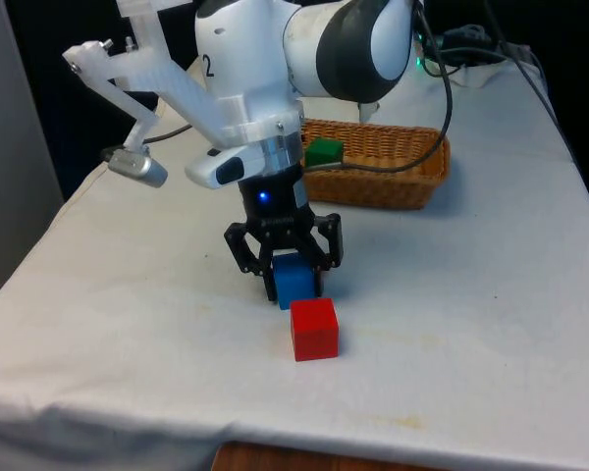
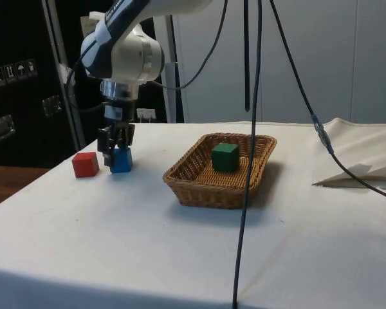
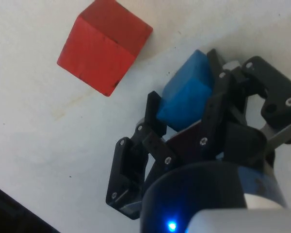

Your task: Pick up exactly two blocks and place them into the basket.

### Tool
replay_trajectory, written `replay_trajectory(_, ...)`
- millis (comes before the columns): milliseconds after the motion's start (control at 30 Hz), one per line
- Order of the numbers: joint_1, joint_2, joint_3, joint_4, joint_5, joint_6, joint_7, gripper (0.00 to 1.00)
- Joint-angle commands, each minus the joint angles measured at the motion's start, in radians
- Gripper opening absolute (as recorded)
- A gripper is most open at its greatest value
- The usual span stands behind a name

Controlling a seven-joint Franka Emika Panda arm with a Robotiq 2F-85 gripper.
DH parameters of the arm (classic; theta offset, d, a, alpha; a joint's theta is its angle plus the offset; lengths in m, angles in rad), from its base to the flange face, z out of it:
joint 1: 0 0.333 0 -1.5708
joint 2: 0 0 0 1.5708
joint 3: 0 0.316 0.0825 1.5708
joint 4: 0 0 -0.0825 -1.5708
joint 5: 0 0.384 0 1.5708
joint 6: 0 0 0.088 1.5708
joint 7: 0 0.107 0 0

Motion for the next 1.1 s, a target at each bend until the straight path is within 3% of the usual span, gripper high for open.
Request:
replay_trajectory(0, -0.006, 0.004, 0.006, 0.003, 0.005, -0.004, -0.005, 0.15)
replay_trajectory(133, -0.005, 0.003, 0.005, 0.003, 0.006, -0.004, -0.005, 0.15)
replay_trajectory(367, 0.019, -0.053, -0.021, -0.037, -0.007, -0.024, 0.001, 0.15)
replay_trajectory(467, 0.029, -0.094, -0.024, -0.073, -0.019, -0.026, 0.001, 0.05)
replay_trajectory(500, 0.018, -0.072, -0.017, -0.05, -0.011, -0.027, -0.001, 0.05)
replay_trajectory(567, 0.035, -0.119, -0.025, -0.095, -0.026, -0.027, 0.002, 0.02)
replay_trajectory(767, 0.05, -0.189, -0.028, -0.154, -0.052, -0.026, 0.006, 0.02)
replay_trajectory(800, 0.042, -0.184, -0.021, -0.147, -0.047, -0.027, -0.001, 0.02)
replay_trajectory(833, 0.052, -0.197, -0.028, -0.161, -0.056, -0.025, 0.006, 0.02)
replay_trajectory(1033, 0.073, -0.262, -0.036, -0.21, -0.075, -0.028, 0.006, 0.02)
replay_trajectory(1067, 0.059, -0.24, -0.025, -0.189, -0.062, -0.027, -0.001, 0.02)
